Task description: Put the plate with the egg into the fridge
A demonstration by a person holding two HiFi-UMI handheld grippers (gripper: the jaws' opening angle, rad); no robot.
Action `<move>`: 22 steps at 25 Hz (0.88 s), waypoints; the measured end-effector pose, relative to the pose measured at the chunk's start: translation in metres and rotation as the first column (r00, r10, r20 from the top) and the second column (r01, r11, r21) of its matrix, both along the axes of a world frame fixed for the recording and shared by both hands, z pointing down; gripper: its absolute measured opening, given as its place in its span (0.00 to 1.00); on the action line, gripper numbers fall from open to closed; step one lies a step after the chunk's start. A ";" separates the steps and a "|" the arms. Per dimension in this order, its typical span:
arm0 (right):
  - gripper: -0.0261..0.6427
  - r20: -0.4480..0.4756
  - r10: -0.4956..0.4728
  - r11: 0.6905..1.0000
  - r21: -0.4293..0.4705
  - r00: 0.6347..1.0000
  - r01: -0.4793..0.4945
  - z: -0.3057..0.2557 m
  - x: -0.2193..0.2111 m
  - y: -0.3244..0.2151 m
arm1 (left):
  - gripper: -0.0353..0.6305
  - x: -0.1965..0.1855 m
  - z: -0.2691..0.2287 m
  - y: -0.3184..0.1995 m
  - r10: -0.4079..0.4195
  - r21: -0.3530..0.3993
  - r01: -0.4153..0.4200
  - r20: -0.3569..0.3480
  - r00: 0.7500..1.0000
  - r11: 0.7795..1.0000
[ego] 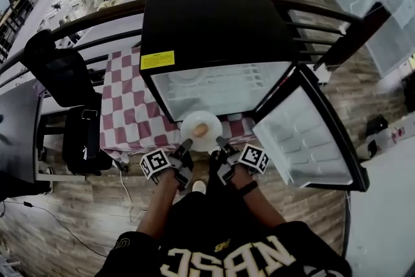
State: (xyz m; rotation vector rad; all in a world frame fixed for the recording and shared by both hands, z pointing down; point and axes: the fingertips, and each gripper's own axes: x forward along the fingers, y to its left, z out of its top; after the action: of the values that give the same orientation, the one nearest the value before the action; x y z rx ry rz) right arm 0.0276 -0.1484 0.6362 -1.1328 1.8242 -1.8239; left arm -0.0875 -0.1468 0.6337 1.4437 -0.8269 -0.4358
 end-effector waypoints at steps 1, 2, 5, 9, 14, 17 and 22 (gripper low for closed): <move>0.08 -0.012 0.001 1.000 -0.006 1.000 -0.001 0.008 0.002 -0.007 | 0.09 0.001 0.008 -0.007 -0.012 -0.006 0.012 0.008 1.000 1.000; 0.08 -0.023 0.003 1.000 -0.015 1.000 -0.004 0.016 0.004 -0.015 | 0.09 0.003 0.016 -0.014 -0.023 -0.015 0.023 0.015 1.000 1.000; 0.08 -0.055 0.003 0.999 -0.034 0.998 -0.005 0.039 0.009 -0.036 | 0.09 0.008 0.039 -0.033 -0.054 -0.039 0.055 0.028 0.998 0.998; 0.08 -0.100 -0.017 0.999 -0.048 0.995 0.013 0.062 0.009 -0.062 | 0.09 0.008 0.062 -0.056 -0.106 -0.044 0.107 0.035 0.994 0.993; 0.08 -0.117 -0.029 0.996 -0.085 0.993 0.019 0.086 0.005 -0.090 | 0.09 0.002 0.088 -0.081 -0.163 -0.067 0.166 0.039 0.986 0.984; 0.08 -0.122 -0.024 0.994 -0.108 0.992 0.011 0.099 0.005 -0.100 | 0.09 0.003 0.101 -0.090 -0.181 -0.086 0.184 0.046 0.982 0.979; 0.08 -0.131 -0.020 0.991 -0.134 0.991 0.002 0.112 0.007 -0.110 | 0.09 0.004 0.115 -0.100 -0.187 -0.118 0.191 0.043 0.981 0.975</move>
State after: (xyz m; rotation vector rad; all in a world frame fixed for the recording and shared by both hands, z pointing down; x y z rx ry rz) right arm 0.0347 -0.2585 0.7483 -1.3226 1.8044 -1.9445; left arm -0.0831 -0.2467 0.7484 1.2674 -1.0046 -0.4990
